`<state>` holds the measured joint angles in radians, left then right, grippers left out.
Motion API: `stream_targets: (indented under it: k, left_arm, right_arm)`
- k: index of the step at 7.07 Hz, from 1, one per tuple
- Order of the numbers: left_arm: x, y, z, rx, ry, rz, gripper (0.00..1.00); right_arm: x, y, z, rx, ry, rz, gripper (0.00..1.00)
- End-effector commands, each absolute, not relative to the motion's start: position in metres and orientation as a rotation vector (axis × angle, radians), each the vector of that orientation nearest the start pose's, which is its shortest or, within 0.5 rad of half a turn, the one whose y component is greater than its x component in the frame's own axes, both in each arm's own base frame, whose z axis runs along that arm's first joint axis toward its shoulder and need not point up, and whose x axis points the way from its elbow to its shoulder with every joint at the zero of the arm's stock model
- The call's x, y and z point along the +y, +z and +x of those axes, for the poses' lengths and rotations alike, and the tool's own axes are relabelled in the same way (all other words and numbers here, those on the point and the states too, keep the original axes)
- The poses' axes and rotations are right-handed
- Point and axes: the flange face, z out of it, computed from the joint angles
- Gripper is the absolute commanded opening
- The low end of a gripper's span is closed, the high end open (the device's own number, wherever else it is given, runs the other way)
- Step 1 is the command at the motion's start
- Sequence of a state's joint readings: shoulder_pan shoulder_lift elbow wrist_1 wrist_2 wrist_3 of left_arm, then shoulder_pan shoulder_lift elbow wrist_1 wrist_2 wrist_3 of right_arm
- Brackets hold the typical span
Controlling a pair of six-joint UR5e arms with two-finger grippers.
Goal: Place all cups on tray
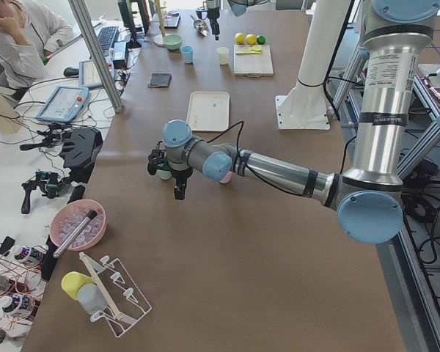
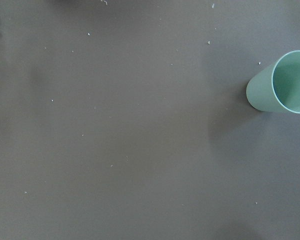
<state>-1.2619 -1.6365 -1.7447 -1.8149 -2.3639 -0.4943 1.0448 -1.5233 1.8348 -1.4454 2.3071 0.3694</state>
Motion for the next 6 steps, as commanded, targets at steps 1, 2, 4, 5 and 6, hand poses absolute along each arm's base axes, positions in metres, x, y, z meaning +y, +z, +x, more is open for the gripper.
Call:
stream_targets:
  k: [1, 2, 4, 5, 6]
  left_arm:
    - [-0.523, 0.507, 0.104, 0.884, 0.015, 0.129, 0.98]
    - [-0.523, 0.506, 0.104, 0.885, 0.014, 0.131, 0.98]
    - [-0.522, 0.503, 0.105, 0.887, 0.012, 0.132, 0.98]
    - [-0.522, 0.503, 0.107, 0.889, -0.003, 0.122, 0.97]
    - [-0.520, 0.503, 0.117, 0.892, -0.017, 0.097, 0.91]
  right_arm:
    - [-0.466, 0.508, -0.232, -0.811, -0.320, 0.055, 0.85]
    - [-0.468, 0.517, -0.240, -0.813, -0.318, 0.050, 0.81]
    - [-0.471, 0.535, -0.245, -0.819, -0.323, 0.056, 0.33]
    - [-0.472, 0.527, -0.247, -0.835, -0.332, 0.061, 0.00]
    - [-0.475, 0.518, -0.251, -0.856, -0.340, 0.060, 0.00]
